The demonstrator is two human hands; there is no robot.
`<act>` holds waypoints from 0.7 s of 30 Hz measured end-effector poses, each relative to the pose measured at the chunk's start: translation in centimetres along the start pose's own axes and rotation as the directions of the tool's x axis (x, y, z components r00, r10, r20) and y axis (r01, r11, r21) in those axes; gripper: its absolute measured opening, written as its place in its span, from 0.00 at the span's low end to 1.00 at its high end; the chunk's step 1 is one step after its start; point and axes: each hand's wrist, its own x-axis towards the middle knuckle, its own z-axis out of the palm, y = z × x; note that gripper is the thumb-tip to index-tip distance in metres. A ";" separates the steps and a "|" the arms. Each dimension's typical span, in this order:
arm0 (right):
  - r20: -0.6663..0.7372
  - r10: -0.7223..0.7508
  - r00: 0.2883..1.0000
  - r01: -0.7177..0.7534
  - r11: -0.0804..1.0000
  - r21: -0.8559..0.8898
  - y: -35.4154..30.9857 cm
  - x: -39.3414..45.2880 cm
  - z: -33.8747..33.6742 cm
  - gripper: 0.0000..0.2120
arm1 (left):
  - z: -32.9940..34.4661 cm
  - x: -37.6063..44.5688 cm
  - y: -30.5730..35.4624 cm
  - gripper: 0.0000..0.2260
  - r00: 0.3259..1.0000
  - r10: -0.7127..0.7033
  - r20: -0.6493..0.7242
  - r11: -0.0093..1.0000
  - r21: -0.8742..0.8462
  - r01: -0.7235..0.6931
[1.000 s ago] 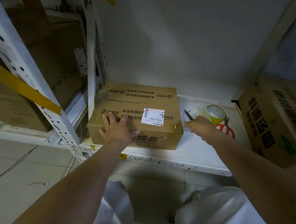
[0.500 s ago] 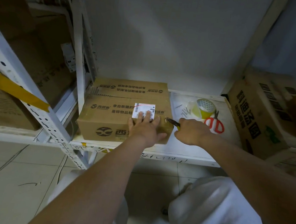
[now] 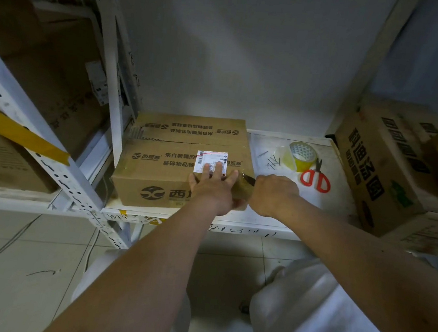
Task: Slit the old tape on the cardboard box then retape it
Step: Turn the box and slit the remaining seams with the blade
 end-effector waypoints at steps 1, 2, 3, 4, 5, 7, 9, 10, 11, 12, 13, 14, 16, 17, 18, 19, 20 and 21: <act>-0.007 0.003 1.000 -0.003 1.000 -0.003 -0.1 0.0 0.1 0.13 | 0.1 0.1 0.0 0.34 1.000 -0.001 -0.002 1.000 0.000 0.001; -0.014 0.002 1.000 -0.002 1.000 0.001 -0.1 0.0 0.2 0.13 | 0.1 0.1 0.0 0.35 1.000 -0.002 -0.003 1.000 0.003 0.002; -0.027 0.002 1.000 -0.002 1.000 0.018 -0.1 0.0 0.4 0.13 | 0.1 0.0 0.0 0.35 1.000 -0.002 -0.003 1.000 0.006 0.002; -0.052 0.007 0.999 -0.005 0.999 0.052 0.0 0.0 0.6 0.13 | 0.0 0.0 0.0 0.36 1.000 0.002 -0.002 1.000 0.009 -0.002; -0.089 0.016 0.996 -0.008 0.995 0.095 0.0 0.1 0.7 0.13 | -0.1 -0.1 0.1 0.36 1.000 0.007 0.000 1.000 0.014 -0.007; -0.187 0.039 0.982 -0.007 0.986 0.168 0.0 0.8 0.4 0.13 | -0.1 -0.2 0.2 0.37 1.000 0.014 -0.007 1.000 0.028 -0.014; -0.242 0.034 0.970 0.016 0.980 0.200 -0.2 2.1 -0.1 0.13 | -0.1 -0.2 0.1 0.36 1.000 0.011 -0.016 0.999 0.039 -0.011; -0.248 0.034 0.968 0.020 0.977 0.213 -0.3 2.7 -0.4 0.13 | 0.0 -0.1 0.1 0.36 1.000 0.011 -0.019 0.999 0.039 -0.011; -0.245 0.043 0.969 0.017 0.971 0.238 -0.3 3.2 -0.6 0.13 | 0.1 -0.1 0.1 0.36 1.000 0.010 -0.027 0.999 0.040 -0.009; -0.231 0.063 0.971 0.004 0.960 0.279 -0.1 3.8 -0.8 0.11 | 0.2 0.0 0.1 0.35 0.999 0.011 -0.042 0.999 0.044 -0.009; -0.210 0.088 0.974 -0.016 0.946 0.325 0.3 4.4 -0.7 0.11 | 0.2 0.0 0.1 0.34 0.998 0.013 -0.057 0.999 0.049 -0.010; -0.196 0.115 0.974 -0.037 0.932 0.361 1.0 5.1 -0.6 0.12 | 0.1 0.0 0.1 0.33 0.997 0.015 -0.077 0.998 0.055 -0.010; -0.166 0.174 0.971 -0.095 0.911 0.401 2.8 6.5 -0.2 0.17 | 0.0 0.1 0.4 0.32 0.994 0.007 -0.113 0.998 0.071 0.001; -0.142 0.209 0.967 -0.134 0.901 0.413 3.9 7.2 0.0 0.17 | 0.0 0.3 0.7 0.32 0.992 -0.001 -0.127 0.996 0.087 0.013; -0.112 0.245 0.963 -0.177 0.890 0.421 4.9 7.7 0.1 0.18 | 0.1 0.3 0.9 0.33 0.990 -0.013 -0.140 0.994 0.109 0.028; -0.080 0.275 0.958 -0.218 0.882 0.417 5.9 8.1 0.3 0.18 | 0.2 0.6 1.2 0.35 0.988 -0.020 -0.154 0.991 0.131 0.040; -0.053 0.296 0.954 -0.251 0.880 0.403 6.6 8.3 0.5 0.18 | 0.3 0.7 1.5 0.36 0.986 -0.027 -0.165 0.988 0.149 0.052; -0.033 0.310 0.950 -0.274 0.882 0.384 7.2 8.6 0.6 0.19 | 0.4 0.9 1.7 0.38 0.984 -0.033 -0.177 0.984 0.165 0.063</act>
